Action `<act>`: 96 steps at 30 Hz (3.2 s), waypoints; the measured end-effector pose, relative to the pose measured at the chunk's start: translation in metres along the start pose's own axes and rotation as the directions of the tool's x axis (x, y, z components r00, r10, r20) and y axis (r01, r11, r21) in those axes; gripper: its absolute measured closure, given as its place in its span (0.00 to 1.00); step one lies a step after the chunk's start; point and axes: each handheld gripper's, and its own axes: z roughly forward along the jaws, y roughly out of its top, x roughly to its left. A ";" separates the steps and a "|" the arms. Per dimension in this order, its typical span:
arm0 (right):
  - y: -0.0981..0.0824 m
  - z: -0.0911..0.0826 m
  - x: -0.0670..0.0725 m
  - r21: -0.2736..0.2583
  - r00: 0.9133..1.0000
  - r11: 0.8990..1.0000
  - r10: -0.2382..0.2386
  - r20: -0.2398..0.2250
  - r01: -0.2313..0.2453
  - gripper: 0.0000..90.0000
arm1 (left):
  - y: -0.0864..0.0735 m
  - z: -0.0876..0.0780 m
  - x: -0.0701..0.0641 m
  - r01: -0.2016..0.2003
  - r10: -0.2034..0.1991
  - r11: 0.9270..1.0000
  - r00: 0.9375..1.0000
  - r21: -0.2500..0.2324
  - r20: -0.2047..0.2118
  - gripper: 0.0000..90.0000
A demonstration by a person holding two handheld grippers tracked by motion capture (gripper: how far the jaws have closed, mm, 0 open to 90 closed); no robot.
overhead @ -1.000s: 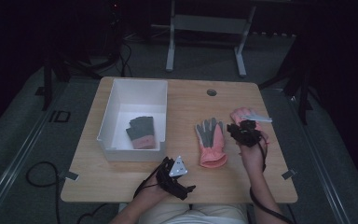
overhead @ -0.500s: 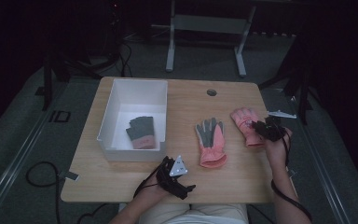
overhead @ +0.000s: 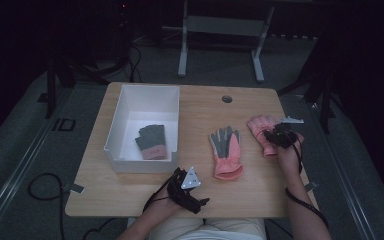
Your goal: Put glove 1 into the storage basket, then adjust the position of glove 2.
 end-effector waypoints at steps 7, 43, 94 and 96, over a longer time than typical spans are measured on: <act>-0.003 0.006 0.006 0.029 0.999 0.999 -0.038 0.036 0.037 0.86 | 0.000 0.000 0.000 -0.002 0.002 1.000 1.000 -0.001 -0.005 0.02; -0.024 -0.077 0.055 0.042 0.990 0.989 0.139 0.022 -0.140 0.97 | -0.001 0.000 -0.001 -0.015 0.015 1.000 1.000 0.000 -0.005 0.02; -0.041 -0.052 0.038 0.076 0.990 0.993 -0.078 -0.121 0.088 0.79 | 0.000 0.002 -0.003 -0.031 0.031 0.999 0.999 0.011 -0.004 0.02; -0.043 -0.049 0.039 0.077 0.991 0.995 -0.059 -0.117 0.068 0.84 | 0.001 0.003 -0.003 -0.034 0.034 0.999 0.999 0.009 -0.003 0.02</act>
